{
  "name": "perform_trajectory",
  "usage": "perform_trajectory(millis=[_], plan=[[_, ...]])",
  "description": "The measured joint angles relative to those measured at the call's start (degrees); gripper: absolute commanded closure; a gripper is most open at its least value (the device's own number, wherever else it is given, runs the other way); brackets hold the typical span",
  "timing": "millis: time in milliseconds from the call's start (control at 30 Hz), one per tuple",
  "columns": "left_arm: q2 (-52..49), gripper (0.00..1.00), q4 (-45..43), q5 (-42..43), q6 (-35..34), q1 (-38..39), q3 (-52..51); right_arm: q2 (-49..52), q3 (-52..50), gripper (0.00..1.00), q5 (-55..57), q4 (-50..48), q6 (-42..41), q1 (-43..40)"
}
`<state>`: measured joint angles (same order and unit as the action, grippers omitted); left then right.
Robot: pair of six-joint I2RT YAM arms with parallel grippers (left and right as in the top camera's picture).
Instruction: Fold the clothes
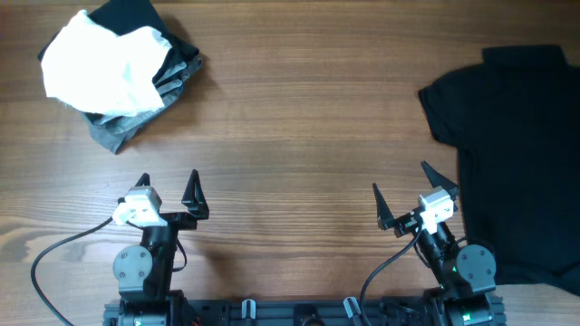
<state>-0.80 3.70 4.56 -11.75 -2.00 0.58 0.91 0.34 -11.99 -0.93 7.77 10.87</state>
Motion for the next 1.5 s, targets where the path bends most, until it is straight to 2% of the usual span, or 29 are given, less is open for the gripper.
perform_trajectory(millis=[900,1033,1100,1167,1300,1400,1500], plan=[[0.0,0.0,0.0,0.0,0.0,0.0,0.0,0.0,0.0,0.0,0.0,0.0,-0.2,0.0],[0.0,0.0,-0.9,0.0,-0.9,0.0,-0.1,0.0,0.0,0.0,-0.5,-0.9,-6.7,0.0],[0.0,0.0,-6.8,0.3,-3.7,0.0,-0.1,0.1,1.1,0.0,-0.4,-0.7,-12.4,0.0],[0.0,0.0,-8.2,0.5,-5.0,0.0,1.0,1.3,4.7,0.0,-0.4,2.4,-16.3,0.0],[-3.3,0.0,2.5,0.7,-6.2,0.0,11.9,11.1,17.9,0.0,-1.5,14.1,-20.1,0.0],[-12.4,0.0,12.3,0.9,-6.6,0.0,22.1,26.9,29.5,0.0,-3.1,25.7,-20.8,0.0],[-26.1,0.0,23.1,0.9,-6.7,0.0,34.6,45.0,42.5,0.0,-3.6,35.1,-20.5,-0.2]])
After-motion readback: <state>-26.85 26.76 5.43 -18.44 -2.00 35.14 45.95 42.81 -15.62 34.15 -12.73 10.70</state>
